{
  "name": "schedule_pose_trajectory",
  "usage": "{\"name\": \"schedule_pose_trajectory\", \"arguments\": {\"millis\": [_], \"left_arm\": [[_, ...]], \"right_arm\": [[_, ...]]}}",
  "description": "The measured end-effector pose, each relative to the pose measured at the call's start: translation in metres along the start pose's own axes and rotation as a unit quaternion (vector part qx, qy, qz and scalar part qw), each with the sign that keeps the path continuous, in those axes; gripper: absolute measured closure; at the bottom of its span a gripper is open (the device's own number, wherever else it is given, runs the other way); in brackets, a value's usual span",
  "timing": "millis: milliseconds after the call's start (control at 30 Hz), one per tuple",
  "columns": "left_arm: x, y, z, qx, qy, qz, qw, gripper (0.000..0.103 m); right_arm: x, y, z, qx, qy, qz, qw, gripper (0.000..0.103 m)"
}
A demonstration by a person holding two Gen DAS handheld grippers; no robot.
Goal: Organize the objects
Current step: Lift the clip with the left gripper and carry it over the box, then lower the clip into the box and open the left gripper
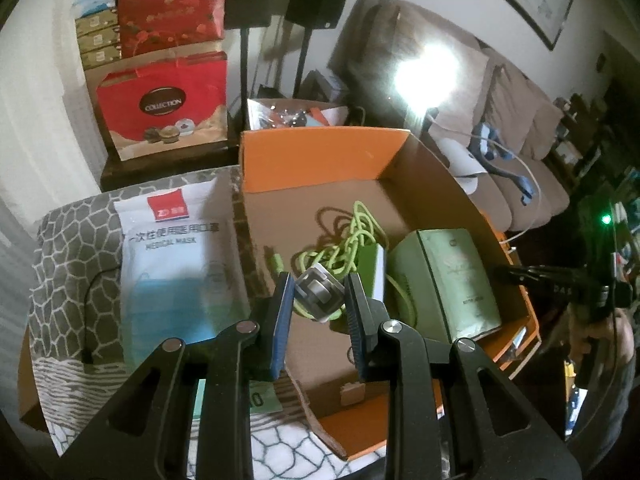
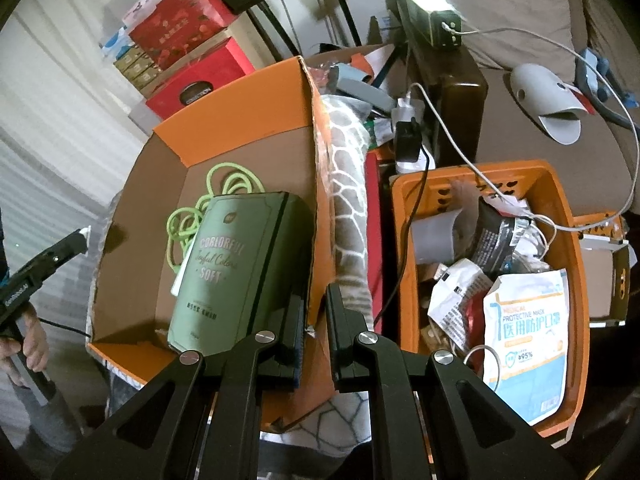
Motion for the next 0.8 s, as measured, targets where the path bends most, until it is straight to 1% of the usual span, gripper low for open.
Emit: {"name": "schedule_pose_trajectory", "arguments": {"millis": [167,300,600,800], "left_arm": [[0.008,-0.001,0.01,-0.011,0.01,0.004,0.9999,0.079],[0.019,0.002,0.024,-0.027,0.009,0.016,0.9995,0.079],[0.029,0.009,0.048,-0.054,-0.013,0.029,0.998,0.079],[0.027,0.013,0.051,-0.062,-0.025,0.028,0.9974,0.079]], "right_arm": [[0.0,0.0,0.001,0.001,-0.003,-0.002,1.0,0.094],[0.0,0.0,0.001,0.002,-0.005,-0.001,1.0,0.094],[0.0,0.0,0.0,0.004,-0.016,0.0,1.0,0.093],[0.002,0.0,0.0,0.003,-0.019,0.002,1.0,0.093]]}}
Point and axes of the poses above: each gripper's, at about its wrist camera, not at the fingertips, and z roughly the way its jaws point, x to its right, y to its underside, the point moved 6 cm from there along z, roughly the way its jaws point, and after that the axes turned 15 degrees about -x, right-handed, at the moved point
